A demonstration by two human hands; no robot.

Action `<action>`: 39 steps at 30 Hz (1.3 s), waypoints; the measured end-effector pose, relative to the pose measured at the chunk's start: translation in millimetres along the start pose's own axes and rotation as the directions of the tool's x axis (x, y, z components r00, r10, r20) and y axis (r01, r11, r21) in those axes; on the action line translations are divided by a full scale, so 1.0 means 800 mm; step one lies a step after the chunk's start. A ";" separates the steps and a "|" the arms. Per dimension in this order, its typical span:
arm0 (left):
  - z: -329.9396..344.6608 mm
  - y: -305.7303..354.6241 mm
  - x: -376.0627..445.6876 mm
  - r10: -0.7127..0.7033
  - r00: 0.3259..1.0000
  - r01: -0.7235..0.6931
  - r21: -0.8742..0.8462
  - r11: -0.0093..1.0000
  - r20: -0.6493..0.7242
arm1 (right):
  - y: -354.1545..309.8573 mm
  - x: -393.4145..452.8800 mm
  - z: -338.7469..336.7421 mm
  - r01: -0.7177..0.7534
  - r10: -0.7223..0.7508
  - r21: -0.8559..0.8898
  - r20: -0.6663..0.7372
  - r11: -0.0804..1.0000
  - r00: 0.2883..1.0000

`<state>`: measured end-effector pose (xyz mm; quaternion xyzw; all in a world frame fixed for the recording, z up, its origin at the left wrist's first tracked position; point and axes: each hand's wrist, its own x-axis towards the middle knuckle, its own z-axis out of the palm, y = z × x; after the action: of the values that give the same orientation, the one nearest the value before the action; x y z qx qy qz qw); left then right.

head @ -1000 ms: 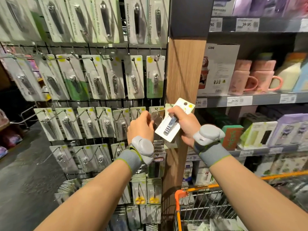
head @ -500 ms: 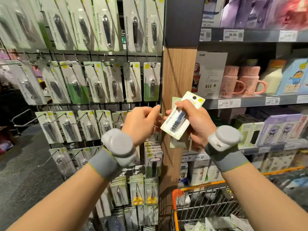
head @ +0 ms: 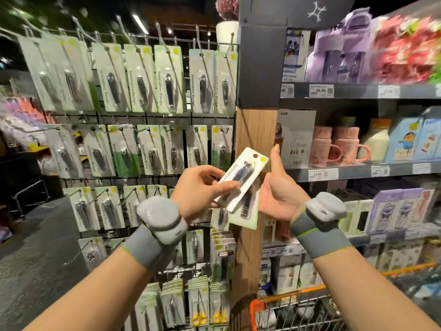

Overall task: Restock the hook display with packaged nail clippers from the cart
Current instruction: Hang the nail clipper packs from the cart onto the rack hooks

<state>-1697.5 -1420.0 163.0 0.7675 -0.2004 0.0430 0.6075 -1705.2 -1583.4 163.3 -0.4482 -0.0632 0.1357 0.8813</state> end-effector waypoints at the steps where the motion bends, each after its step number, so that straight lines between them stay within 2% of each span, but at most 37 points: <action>1: -0.004 -0.002 0.000 -0.004 1.000 0.004 -0.044 0.999 -0.004 | -0.001 0.001 0.000 0.027 -0.027 0.021 -0.012 0.999 1.000; 3: -0.009 -0.006 0.000 -0.028 1.000 0.027 -0.139 0.990 -0.004 | 0.001 0.006 -0.001 0.098 -0.096 0.014 -0.110 0.995 0.989; 5: -0.014 -0.007 -0.002 -0.049 0.999 0.050 -0.211 0.976 0.007 | 0.002 0.011 0.004 0.179 -0.188 -0.060 -0.227 0.982 0.956; 7: -0.020 -0.006 -0.004 -0.066 0.997 0.072 -0.290 0.954 0.029 | 0.000 0.012 0.008 0.241 -0.276 -0.154 -0.277 0.958 0.921; 10: -0.038 0.002 -0.011 -0.043 0.999 0.050 -0.340 0.939 0.027 | -0.005 0.010 0.015 0.321 -0.365 -0.202 -0.249 0.925 0.897; 15: -0.072 0.005 -0.021 -0.019 0.998 0.004 -0.267 0.964 -0.053 | -0.003 0.011 0.028 0.359 -0.432 -0.311 -0.207 0.880 0.878; 21: -0.110 -0.004 -0.043 -0.017 0.997 -0.004 -0.257 0.966 -0.080 | 0.015 0.008 0.051 0.327 -0.353 -0.359 -0.006 0.874 0.936; 25: -0.127 -0.003 -0.060 -0.052 0.998 0.041 -0.260 0.965 -0.036 | 0.036 0.018 0.084 0.329 -0.305 -0.354 0.125 0.875 0.944; 30: -0.161 -0.013 -0.077 -0.060 0.998 0.064 -0.247 0.967 0.023 | 0.081 0.040 0.129 0.348 -0.342 -0.496 0.107 0.795 0.934; 39: -0.258 -0.036 -0.097 -0.081 0.985 0.103 -0.140 0.985 0.152 | 0.152 0.069 0.198 0.397 -0.455 -0.554 0.037 0.731 0.890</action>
<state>-1721.4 -1199.0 166.2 0.7300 -0.2110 -0.0562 0.6476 -1711.9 -1376.4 157.9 -0.6608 -0.1557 -0.1166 0.7249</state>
